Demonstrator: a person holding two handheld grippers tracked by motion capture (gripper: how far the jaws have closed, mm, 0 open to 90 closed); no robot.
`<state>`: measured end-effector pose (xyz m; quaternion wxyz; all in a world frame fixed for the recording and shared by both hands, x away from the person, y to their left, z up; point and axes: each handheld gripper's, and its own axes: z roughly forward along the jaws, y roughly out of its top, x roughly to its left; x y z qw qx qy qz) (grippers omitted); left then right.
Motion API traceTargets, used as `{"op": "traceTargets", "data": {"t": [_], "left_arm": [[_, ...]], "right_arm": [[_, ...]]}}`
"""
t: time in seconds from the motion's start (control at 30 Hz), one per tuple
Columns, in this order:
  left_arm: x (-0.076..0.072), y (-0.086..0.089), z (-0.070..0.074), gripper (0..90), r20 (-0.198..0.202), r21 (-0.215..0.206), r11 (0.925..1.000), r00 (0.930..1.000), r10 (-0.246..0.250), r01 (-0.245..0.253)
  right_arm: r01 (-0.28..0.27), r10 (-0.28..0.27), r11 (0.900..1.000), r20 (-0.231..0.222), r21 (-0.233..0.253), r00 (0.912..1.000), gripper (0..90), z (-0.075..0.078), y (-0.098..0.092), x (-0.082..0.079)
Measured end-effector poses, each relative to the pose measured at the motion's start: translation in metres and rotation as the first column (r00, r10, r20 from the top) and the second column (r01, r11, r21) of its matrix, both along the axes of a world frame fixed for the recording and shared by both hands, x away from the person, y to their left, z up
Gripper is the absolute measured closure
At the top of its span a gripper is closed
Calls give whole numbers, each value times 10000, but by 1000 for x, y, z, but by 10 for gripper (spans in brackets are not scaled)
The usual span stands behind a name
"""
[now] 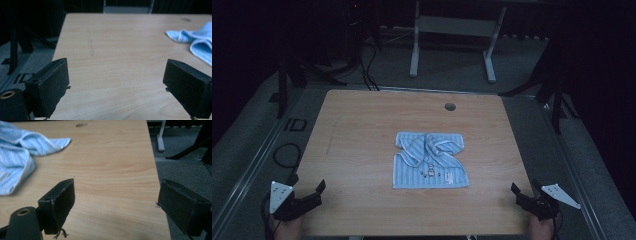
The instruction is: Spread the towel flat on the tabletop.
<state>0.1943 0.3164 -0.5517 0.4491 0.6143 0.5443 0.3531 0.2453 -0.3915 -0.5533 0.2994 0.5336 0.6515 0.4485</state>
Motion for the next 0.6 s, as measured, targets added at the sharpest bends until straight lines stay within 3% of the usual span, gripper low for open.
{"op": "traceTargets", "data": {"t": [0.13,0.17,0.2,0.33,0.4,0.5,0.6], "left_arm": [[0,0,3,64,0,-154,9997,9998,-183,183],[0,1,3,64,-55,-475,9983,9994,-340,337],[0,1,3,63,-96,-508,9983,9995,-303,298],[3,6,3,22,-651,-834,9963,9975,-270,215],[7,9,3,21,-1281,-1139,9927,9902,-549,403],[12,9,1,21,-2004,-935,9943,9772,-695,516],[16,10,0,21,-2588,-1572,9819,9551,-1442,1057]], "right_arm": [[-114,116,9999,-161,76,9998,138,0,0,2],[-137,138,9999,-135,104,9998,138,0,-1,2],[-297,301,9994,-251,186,9992,129,0,-1,2],[-834,836,9965,-368,64,9958,108,1,0,4],[-1106,1101,9938,-449,-71,9929,108,0,1,5],[-1352,1334,9905,-676,-237,9888,108,0,4,7],[-1577,1545,9870,-868,-315,9842,109,1,6,9]]}}
